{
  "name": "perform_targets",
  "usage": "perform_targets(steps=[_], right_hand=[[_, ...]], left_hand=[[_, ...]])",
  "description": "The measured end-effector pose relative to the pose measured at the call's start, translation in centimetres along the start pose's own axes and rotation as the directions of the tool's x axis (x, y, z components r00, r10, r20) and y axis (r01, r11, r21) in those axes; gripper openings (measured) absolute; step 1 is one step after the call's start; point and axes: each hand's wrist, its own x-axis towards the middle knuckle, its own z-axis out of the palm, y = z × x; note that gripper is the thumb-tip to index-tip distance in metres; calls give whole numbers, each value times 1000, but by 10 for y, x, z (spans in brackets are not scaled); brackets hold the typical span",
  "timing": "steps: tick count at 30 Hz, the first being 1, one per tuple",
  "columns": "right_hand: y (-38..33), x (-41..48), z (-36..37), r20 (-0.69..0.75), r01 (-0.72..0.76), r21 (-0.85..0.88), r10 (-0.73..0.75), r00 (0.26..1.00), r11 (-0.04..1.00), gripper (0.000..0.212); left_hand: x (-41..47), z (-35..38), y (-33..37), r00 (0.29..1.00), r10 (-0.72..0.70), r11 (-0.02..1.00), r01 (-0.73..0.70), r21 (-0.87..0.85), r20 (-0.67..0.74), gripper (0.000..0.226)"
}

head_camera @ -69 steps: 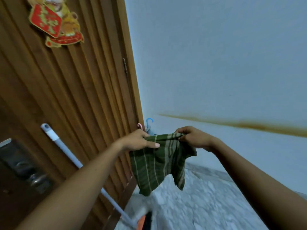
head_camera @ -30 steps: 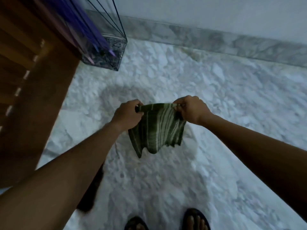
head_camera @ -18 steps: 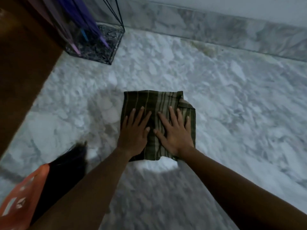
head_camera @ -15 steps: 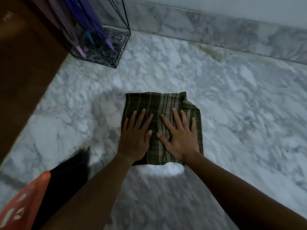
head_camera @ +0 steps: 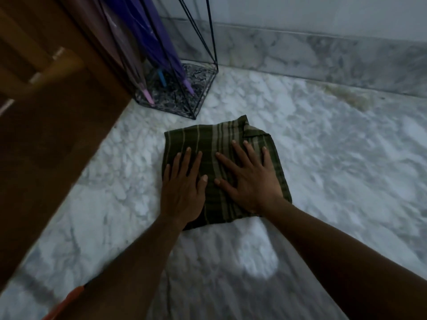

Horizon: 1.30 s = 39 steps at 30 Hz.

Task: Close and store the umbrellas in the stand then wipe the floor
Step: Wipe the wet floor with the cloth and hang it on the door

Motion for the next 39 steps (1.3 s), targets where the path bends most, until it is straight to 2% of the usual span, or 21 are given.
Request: perform_targets(steps=[5, 8, 11, 14, 17, 20, 23, 28, 32, 35, 39], right_hand=[[-22, 32, 5, -75, 48, 28, -46, 996, 998, 69], [-40, 51, 7, -63, 76, 30, -75, 995, 997, 70], [-52, 67, 8, -39, 124, 53, -122, 992, 991, 68], [-52, 66, 10, -20, 211, 37, -211, 977, 977, 64], [-35, 44, 10, -18, 324, 17, -323, 946, 946, 60], [-4, 18, 6, 3, 382, -9, -382, 924, 924, 61], [44, 6, -6, 43, 306, -22, -305, 951, 952, 66], [119, 17, -22, -11, 1, 4, -1, 1000, 1000, 69], [161, 31, -23, -96, -220, 56, 224, 970, 974, 72], [180, 23, -24, -121, -286, 49, 290, 949, 957, 75], [202, -18, -29, -117, -342, 71, 348, 930, 937, 77]], left_hand=[[17, -9, -32, 997, -73, 996, 74, 51, -17, 64], [21, -10, -51, 986, -163, 983, 165, 83, -34, 66], [17, -8, -52, 962, -269, 963, 270, 17, -54, 71], [6, -5, -43, 937, -344, 939, 345, -1, -59, 65], [-15, -2, -22, 937, -343, 939, 345, 12, -61, 67], [-35, 4, 14, 966, -255, 967, 255, -4, -44, 69], [-30, 7, 47, 983, -184, 982, 184, -37, 10, 66], [48, 11, 97, 1000, -12, 999, 12, -51, 8, 66], [115, 18, 137, 995, 98, 994, -97, -50, 15, 60], [130, 23, 160, 989, 144, 988, -142, -67, 27, 59], [107, 27, 188, 972, 232, 970, -228, -82, 31, 59]])
